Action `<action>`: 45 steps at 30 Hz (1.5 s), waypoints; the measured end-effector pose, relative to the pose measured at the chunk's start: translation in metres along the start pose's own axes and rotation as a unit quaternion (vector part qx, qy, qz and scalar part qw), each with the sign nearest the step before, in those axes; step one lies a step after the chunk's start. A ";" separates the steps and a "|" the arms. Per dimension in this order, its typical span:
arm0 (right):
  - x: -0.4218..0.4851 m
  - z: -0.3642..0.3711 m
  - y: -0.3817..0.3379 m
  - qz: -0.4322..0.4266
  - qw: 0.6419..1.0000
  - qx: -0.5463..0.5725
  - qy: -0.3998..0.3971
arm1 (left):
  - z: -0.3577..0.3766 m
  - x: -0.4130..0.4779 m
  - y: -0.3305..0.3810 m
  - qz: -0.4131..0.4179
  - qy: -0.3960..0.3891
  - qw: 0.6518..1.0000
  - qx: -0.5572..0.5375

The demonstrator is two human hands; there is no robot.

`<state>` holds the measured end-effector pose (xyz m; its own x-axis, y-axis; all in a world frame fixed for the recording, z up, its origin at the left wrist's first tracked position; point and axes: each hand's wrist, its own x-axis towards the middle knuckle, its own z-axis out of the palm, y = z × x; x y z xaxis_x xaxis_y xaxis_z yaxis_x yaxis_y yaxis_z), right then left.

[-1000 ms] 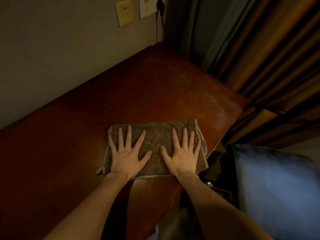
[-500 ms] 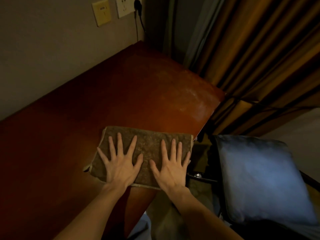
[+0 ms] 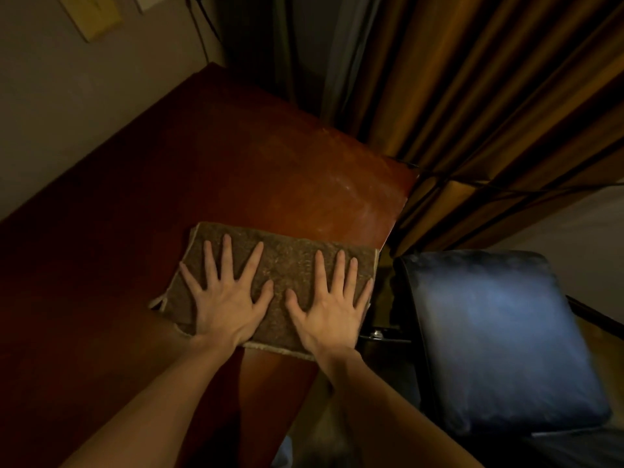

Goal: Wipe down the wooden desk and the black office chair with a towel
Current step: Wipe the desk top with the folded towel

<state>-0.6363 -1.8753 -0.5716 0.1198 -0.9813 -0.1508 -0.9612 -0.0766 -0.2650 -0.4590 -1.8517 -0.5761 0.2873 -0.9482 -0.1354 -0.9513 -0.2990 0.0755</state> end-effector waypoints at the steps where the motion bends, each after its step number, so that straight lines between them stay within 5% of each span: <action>1: 0.008 -0.002 0.001 0.003 1.000 0.000 0.005 | -0.002 0.009 0.004 0.005 0.000 1.000 0.000; 29: 0.186 -0.048 0.061 0.016 0.999 -0.017 0.021 | -0.016 0.176 0.101 0.048 0.015 0.999 -0.012; 45: 0.272 -0.067 0.092 -0.143 0.988 -0.058 0.003 | -0.018 0.200 0.140 -0.059 0.030 0.998 -0.014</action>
<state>-0.7086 -2.1607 -0.5732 0.3889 -0.9178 -0.0800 -0.9106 -0.3698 -0.1845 -0.5329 -2.0854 -0.5744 0.4049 -0.9104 -0.0853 -0.9068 -0.4117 0.0901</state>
